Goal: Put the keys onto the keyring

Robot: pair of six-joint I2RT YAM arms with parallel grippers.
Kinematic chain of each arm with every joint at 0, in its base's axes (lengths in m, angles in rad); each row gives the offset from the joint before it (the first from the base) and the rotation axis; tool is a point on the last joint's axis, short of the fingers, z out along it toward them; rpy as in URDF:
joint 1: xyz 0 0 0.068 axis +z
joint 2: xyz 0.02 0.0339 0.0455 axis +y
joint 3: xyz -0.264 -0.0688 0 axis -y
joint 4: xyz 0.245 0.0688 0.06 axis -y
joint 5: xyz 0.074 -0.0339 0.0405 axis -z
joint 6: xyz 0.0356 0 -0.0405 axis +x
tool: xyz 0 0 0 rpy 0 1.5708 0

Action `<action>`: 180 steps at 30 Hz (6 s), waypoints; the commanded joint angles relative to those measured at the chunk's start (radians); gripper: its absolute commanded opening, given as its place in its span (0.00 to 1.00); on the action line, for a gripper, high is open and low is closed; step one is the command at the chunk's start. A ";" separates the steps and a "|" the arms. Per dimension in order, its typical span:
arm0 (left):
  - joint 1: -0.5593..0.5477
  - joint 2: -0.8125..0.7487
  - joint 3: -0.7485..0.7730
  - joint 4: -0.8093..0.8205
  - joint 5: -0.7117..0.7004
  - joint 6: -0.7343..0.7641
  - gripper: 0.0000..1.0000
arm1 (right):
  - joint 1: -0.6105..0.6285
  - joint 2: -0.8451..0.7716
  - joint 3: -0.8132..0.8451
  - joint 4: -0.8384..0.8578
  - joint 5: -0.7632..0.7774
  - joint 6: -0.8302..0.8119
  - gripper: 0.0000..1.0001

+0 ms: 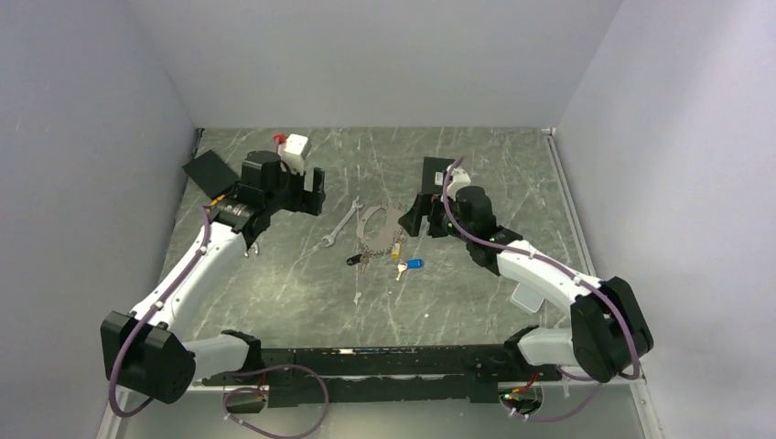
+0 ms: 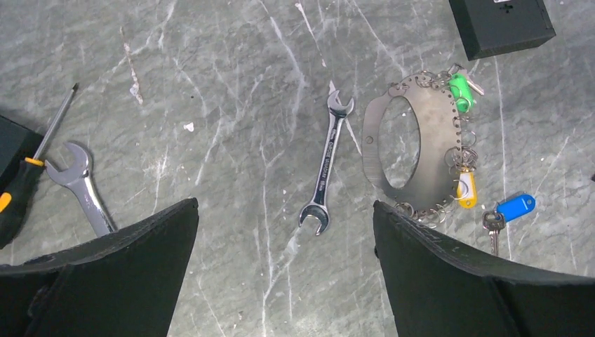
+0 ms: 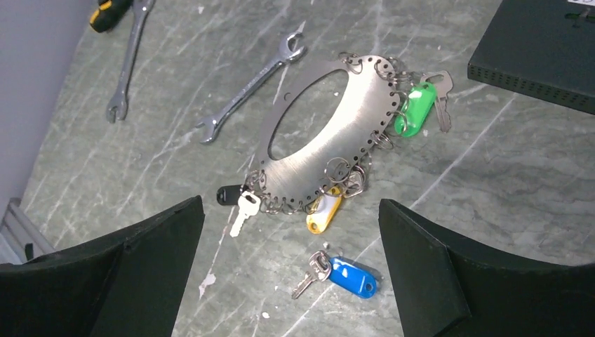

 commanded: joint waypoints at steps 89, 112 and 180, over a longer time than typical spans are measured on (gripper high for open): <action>-0.151 -0.150 -0.019 0.032 -0.162 0.144 0.85 | 0.370 0.489 0.362 -0.510 0.550 -0.043 0.21; -0.151 -0.123 -0.017 0.027 -0.191 0.155 0.84 | 0.370 0.351 0.333 -0.457 0.481 -0.155 0.00; -0.151 -0.154 -0.009 0.013 -0.165 0.156 0.84 | 0.353 0.392 0.261 -0.379 0.074 -0.227 0.31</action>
